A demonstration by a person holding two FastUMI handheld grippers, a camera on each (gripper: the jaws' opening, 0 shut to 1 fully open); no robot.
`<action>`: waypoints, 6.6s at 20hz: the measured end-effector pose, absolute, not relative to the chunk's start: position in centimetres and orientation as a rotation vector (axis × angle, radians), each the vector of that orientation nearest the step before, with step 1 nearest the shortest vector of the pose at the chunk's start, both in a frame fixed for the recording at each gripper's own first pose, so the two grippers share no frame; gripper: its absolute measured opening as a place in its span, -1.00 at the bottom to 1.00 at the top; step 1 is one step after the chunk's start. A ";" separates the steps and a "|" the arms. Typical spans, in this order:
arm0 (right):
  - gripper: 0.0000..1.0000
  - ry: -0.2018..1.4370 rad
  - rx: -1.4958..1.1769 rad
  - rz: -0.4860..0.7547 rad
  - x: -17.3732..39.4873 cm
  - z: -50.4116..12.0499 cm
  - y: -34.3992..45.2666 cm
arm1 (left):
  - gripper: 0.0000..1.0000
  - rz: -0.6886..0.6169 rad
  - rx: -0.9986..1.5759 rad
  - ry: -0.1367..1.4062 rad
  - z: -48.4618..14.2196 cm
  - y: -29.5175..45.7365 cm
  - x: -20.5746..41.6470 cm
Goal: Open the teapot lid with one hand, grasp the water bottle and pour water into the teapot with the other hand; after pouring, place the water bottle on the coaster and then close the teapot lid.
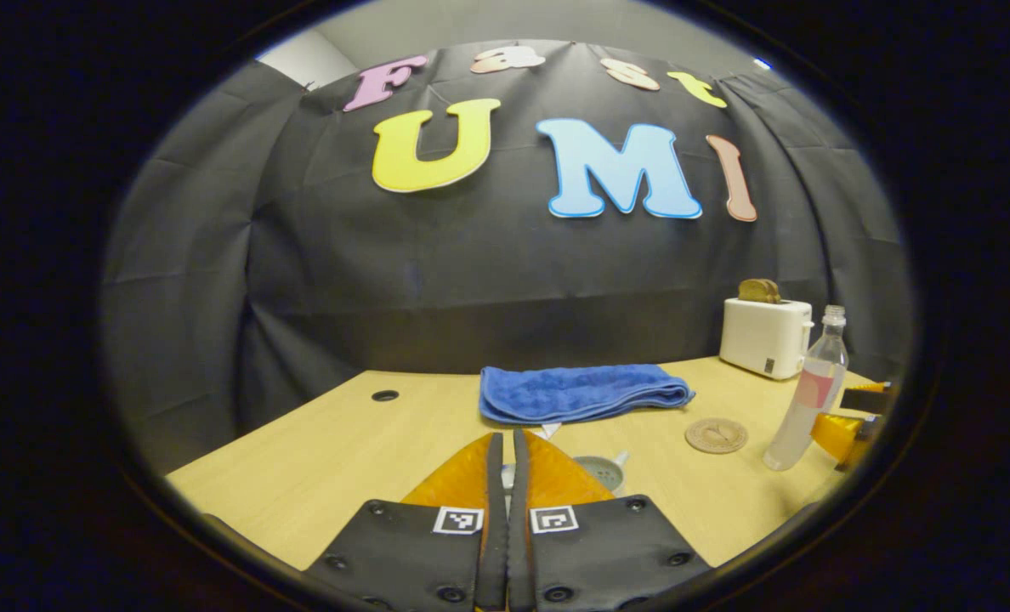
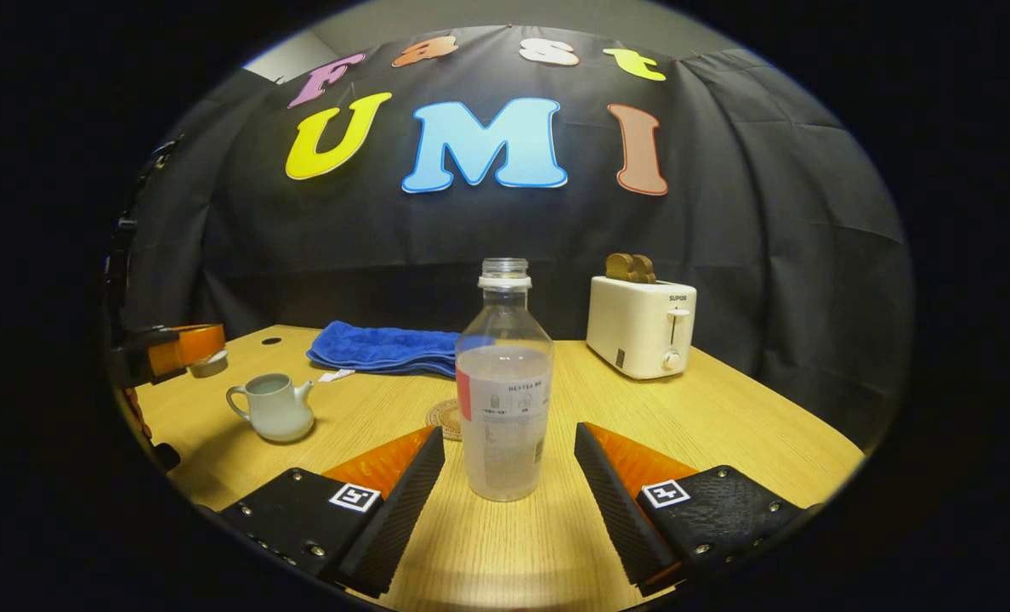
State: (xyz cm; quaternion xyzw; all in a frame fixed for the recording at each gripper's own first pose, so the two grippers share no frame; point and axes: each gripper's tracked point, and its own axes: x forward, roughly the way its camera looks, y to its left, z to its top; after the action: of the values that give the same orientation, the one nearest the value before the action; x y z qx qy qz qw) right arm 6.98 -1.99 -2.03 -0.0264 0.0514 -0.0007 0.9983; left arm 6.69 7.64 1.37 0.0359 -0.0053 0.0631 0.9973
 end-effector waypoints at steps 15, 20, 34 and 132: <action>0.54 0.151 -0.119 -0.029 10.0 -3.1 -1.7 | -0.85 0.168 0.052 0.036 -1.1 13.0 3.6; 0.53 0.118 -0.407 -0.082 9.8 -1.5 -0.4 | -0.88 0.167 0.041 0.042 -1.5 13.8 3.1; 0.54 0.104 -1.052 -0.114 11.7 -0.2 4.4 | -0.88 0.188 0.021 0.061 -2.7 16.8 2.0; 0.53 -0.359 -2.124 -0.056 14.4 5.3 12.9 | -0.85 0.194 -0.001 0.096 -4.7 19.3 1.9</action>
State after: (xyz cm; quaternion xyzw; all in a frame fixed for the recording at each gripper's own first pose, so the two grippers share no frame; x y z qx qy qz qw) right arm 14.43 12.86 5.33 -0.8682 -0.1467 -0.0231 0.4734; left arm 1.90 19.26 -4.74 -0.0005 0.0480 0.0967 0.9942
